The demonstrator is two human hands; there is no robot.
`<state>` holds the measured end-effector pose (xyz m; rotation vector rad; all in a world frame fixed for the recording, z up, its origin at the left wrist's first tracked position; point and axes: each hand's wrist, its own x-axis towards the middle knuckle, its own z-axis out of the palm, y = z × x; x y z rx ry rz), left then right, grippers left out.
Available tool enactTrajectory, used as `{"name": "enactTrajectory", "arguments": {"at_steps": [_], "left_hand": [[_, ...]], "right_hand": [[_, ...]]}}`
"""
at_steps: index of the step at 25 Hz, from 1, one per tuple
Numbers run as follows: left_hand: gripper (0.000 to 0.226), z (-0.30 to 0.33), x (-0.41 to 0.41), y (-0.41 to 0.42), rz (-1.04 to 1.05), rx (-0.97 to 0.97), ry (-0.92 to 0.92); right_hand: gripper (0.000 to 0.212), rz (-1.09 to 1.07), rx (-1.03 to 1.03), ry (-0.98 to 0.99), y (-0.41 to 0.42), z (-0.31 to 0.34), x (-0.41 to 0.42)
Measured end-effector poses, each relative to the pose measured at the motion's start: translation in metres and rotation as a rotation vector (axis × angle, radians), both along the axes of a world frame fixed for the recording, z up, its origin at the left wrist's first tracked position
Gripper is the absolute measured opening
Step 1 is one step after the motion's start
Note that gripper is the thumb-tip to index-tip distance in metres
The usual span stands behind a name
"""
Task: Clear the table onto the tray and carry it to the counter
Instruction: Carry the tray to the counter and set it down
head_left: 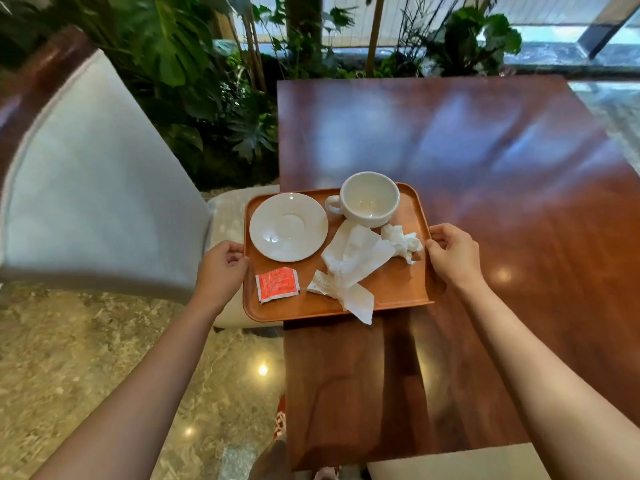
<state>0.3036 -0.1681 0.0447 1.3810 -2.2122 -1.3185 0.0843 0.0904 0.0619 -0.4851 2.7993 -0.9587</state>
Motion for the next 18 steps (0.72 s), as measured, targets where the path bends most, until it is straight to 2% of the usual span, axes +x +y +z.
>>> {"name": "enactTrajectory", "arguments": {"at_steps": [4,9,18], "left_hand": [[0.008,0.037,0.05,-0.012,0.086,-0.008,0.044],[0.01,0.075,0.14,-0.019,0.251,-0.05,0.08],[0.013,0.114,0.296,0.001,0.545,-0.042,0.102]], "right_hand": [[0.025,0.054,-0.057,-0.008,-0.029,0.033,0.031],[0.024,0.22,-0.109,-0.055,-0.075,0.072,0.08],[0.022,0.535,-0.087,-0.088,-0.146,0.111,0.194]]}}
